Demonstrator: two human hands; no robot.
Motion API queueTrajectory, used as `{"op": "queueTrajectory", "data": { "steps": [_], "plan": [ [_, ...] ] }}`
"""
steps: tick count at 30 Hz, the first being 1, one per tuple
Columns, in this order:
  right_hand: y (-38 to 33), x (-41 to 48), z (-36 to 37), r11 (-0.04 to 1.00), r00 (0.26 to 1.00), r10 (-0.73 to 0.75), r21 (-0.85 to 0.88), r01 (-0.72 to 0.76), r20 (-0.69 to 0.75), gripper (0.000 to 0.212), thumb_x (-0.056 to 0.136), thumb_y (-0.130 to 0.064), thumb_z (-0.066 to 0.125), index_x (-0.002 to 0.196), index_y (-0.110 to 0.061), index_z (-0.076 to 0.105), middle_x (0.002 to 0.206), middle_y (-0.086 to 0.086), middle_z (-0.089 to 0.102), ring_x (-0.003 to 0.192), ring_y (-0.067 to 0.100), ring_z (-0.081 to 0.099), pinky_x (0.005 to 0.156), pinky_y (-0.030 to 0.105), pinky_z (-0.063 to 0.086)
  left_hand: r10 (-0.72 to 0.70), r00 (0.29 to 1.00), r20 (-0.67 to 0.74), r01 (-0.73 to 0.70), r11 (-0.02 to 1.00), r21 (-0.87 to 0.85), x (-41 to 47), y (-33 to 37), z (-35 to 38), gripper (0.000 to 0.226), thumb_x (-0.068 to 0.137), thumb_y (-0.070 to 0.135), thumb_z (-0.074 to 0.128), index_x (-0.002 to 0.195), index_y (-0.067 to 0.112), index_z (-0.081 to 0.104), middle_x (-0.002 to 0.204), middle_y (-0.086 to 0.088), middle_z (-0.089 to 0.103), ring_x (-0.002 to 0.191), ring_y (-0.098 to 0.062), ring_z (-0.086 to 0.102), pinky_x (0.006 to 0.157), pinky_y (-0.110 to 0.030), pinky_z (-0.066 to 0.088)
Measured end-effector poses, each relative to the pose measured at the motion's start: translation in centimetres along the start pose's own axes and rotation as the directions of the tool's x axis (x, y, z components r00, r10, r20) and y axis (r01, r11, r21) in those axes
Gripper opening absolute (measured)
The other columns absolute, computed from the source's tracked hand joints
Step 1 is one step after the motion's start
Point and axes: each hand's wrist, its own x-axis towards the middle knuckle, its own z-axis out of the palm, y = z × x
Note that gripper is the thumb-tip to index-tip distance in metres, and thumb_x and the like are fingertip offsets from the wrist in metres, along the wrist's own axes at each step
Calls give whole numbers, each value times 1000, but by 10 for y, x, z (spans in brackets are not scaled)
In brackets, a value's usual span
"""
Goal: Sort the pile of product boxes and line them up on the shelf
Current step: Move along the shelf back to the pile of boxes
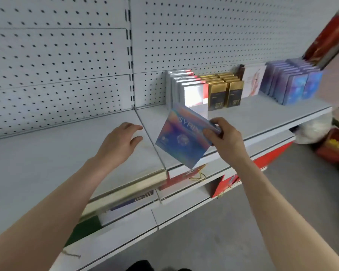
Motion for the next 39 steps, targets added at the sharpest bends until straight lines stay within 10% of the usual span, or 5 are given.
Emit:
{"op": "queueTrajectory", "data": {
  "steps": [22,39],
  "plan": [
    [196,64,-182,942,872,68,-257,-216,-485,18,89,-23,63,106,-28,62,89,-10,62,75,16,56,67,27,41,564,823,65,-562,792,241,256,227,146,34,89,25,65,121,12,65,117,-6,65,108,-28,59,91,-41,47],
    [402,162,-364,895,786,75,-306,-324,-614,21,87,-26,64,108,-29,62,93,-7,64,74,16,57,68,36,50,694,716,82,-695,695,185,478,489,343,60,75,24,77,128,7,55,123,-18,56,111,-39,53,89,-48,45]
  ]
}}
